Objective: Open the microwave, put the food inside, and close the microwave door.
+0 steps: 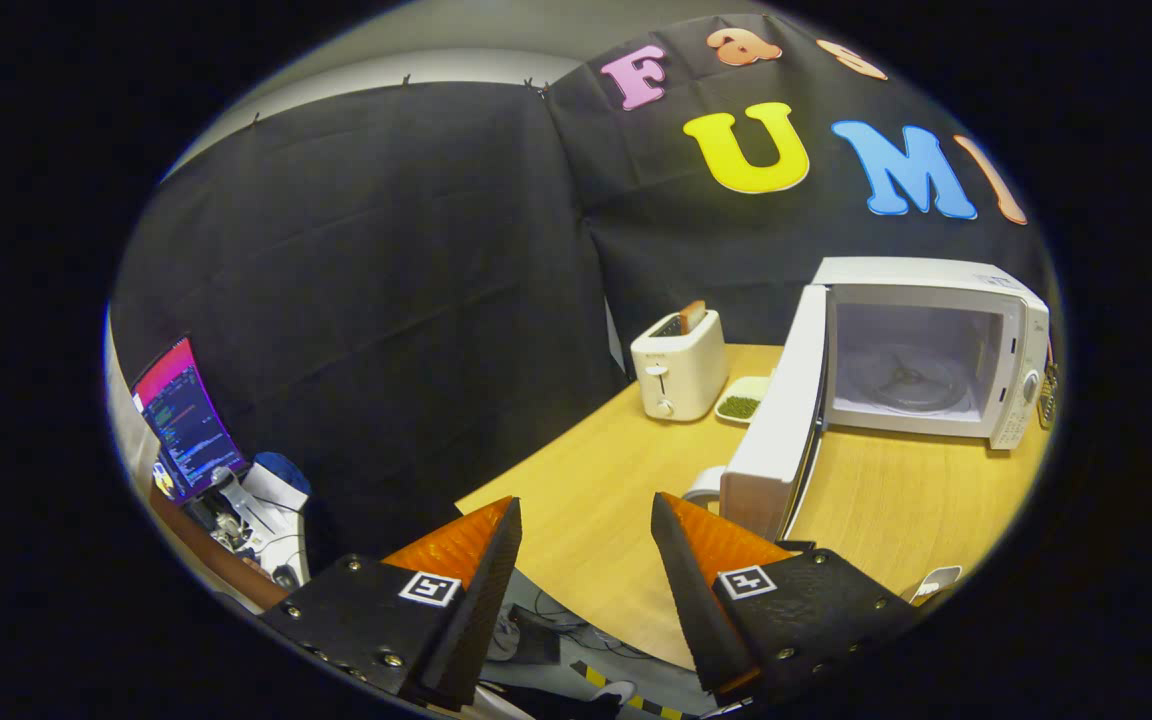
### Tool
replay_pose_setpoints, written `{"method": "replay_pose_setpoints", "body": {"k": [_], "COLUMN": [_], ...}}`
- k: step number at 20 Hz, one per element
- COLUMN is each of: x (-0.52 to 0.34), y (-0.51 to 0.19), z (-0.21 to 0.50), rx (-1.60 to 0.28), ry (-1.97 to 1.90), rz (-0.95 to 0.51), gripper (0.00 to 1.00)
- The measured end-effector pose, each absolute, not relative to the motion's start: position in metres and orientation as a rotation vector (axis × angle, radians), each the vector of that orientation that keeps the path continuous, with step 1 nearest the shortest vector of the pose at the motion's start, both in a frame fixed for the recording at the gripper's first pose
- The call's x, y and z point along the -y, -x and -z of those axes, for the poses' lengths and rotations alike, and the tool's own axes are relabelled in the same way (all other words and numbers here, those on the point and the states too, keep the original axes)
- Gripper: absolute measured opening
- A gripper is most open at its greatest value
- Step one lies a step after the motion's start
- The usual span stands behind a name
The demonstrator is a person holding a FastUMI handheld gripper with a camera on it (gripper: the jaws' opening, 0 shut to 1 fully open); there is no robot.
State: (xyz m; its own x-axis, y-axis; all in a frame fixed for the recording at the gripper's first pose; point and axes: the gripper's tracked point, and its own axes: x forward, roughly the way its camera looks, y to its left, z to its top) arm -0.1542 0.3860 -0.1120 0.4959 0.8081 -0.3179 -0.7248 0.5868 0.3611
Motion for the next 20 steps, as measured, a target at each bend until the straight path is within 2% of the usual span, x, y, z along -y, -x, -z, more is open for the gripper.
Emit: {"method": "replay_pose_setpoints", "body": {"k": [5,7,11,13,20], "x": [-0.348,-0.326,-0.276,-0.254,-0.171], "y": [0.145,0.134,0.113,0.104,0.082], "z": [0.045,0.034,0.032,0.038,0.066], "rx": [-0.407,-0.388,-0.373,-0.379,-0.430], "ry": [-0.268,-0.260,-0.239,-0.231,-0.217], "rz": [-0.998,-0.988,-0.940,-0.911,-0.787], "gripper": [0.79,0.89,0.90,0.97,0.98]}}
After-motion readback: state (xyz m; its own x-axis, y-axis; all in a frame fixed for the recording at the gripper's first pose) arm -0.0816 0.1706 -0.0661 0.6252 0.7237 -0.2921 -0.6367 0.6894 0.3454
